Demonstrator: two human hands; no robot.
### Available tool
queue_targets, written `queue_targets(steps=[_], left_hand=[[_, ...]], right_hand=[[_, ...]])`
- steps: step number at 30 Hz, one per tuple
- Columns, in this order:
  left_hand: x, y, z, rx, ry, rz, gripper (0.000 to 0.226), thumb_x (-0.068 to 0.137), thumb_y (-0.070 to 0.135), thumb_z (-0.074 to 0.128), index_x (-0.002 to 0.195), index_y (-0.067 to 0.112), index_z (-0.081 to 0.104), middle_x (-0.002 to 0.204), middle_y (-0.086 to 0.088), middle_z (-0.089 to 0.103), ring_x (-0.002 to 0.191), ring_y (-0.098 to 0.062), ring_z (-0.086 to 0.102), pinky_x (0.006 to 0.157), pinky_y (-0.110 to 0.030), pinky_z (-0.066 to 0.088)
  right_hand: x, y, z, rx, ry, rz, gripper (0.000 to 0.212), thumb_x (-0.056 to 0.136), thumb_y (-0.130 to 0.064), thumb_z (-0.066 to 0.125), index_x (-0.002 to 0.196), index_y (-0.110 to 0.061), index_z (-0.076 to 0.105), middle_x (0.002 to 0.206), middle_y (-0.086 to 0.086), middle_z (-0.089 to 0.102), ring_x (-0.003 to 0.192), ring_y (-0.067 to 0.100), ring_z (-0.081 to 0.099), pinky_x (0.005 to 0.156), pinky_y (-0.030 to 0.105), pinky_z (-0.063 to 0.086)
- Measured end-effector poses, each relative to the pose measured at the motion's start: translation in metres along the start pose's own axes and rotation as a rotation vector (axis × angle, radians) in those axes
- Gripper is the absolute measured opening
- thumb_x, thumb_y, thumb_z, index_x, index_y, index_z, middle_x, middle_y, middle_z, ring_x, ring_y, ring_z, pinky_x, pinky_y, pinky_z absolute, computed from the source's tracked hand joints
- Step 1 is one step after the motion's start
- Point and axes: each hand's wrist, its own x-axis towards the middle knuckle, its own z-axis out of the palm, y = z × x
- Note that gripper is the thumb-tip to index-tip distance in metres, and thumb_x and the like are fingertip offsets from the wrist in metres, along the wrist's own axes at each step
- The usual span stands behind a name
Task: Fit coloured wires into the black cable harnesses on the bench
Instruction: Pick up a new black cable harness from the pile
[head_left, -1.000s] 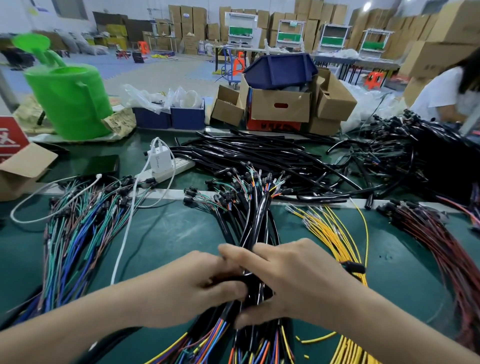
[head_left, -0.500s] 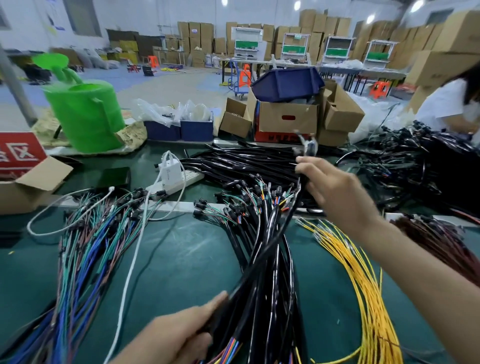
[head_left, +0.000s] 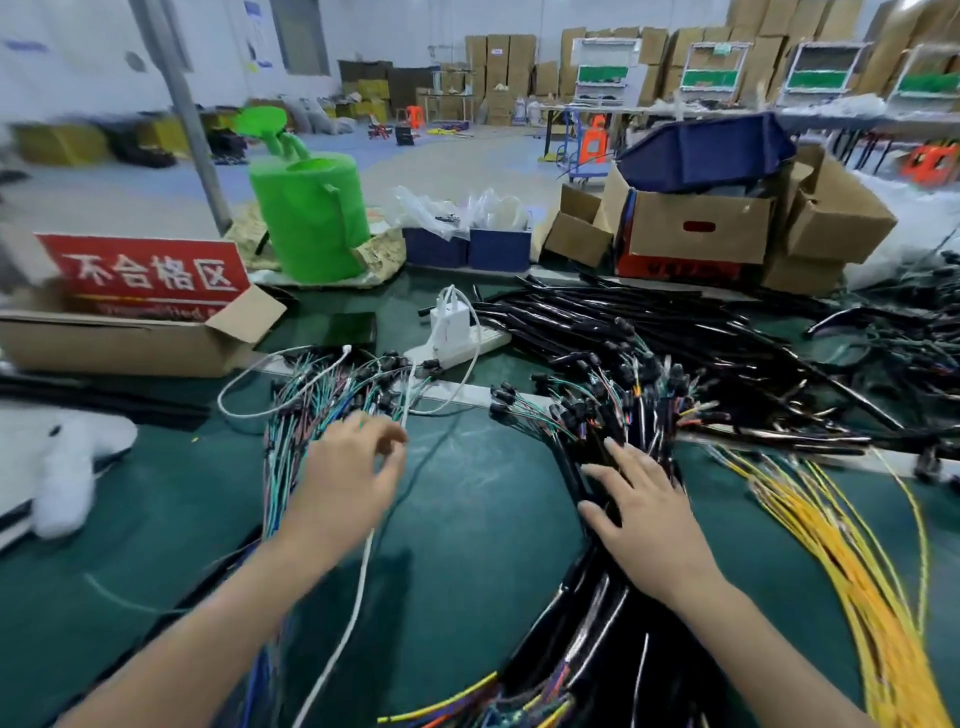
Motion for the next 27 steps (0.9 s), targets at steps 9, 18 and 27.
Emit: queue_targets(steps=[9, 18, 27], left_hand=[[0.054, -0.069, 0.031, 0.267, -0.028, -0.19, 0.032, 0.094, 0.027, 0.052, 0.118, 0.006, 0.055, 0.117, -0.016, 0.051, 0.107, -0.033, 0.046, 0.09, -0.044, 0.04], [0.118, -0.079, 0.041, 0.284, -0.206, -0.24, 0.02, 0.091, 0.022, 0.062, 0.101, 0.005, 0.064, 0.106, -0.018, 0.064, 0.098, -0.035, 0.057, 0.08, -0.039, 0.046], [0.121, -0.067, 0.001, -0.344, 0.346, -0.368, 0.016, 0.099, 0.03, 0.045, 0.101, 0.019, 0.057, 0.089, -0.01, 0.068, 0.058, -0.018, 0.064, 0.055, -0.033, 0.053]], right_hand=[[-0.004, 0.003, 0.004, 0.055, 0.009, 0.022, 0.036, 0.097, -0.047, 0.038, 0.129, -0.038, 0.049, 0.151, -0.02, 0.025, 0.143, 0.002, -0.001, 0.114, 0.037, 0.013], [-0.006, 0.002, 0.004, 0.093, 0.042, 0.024, 0.033, 0.096, -0.046, 0.04, 0.126, -0.038, 0.052, 0.147, -0.022, 0.031, 0.142, 0.001, 0.002, 0.115, 0.038, 0.015], [-0.008, 0.002, 0.004, 0.127, 0.07, 0.026, 0.031, 0.097, -0.044, 0.04, 0.122, -0.037, 0.055, 0.144, -0.022, 0.035, 0.141, -0.001, 0.004, 0.115, 0.038, 0.016]])
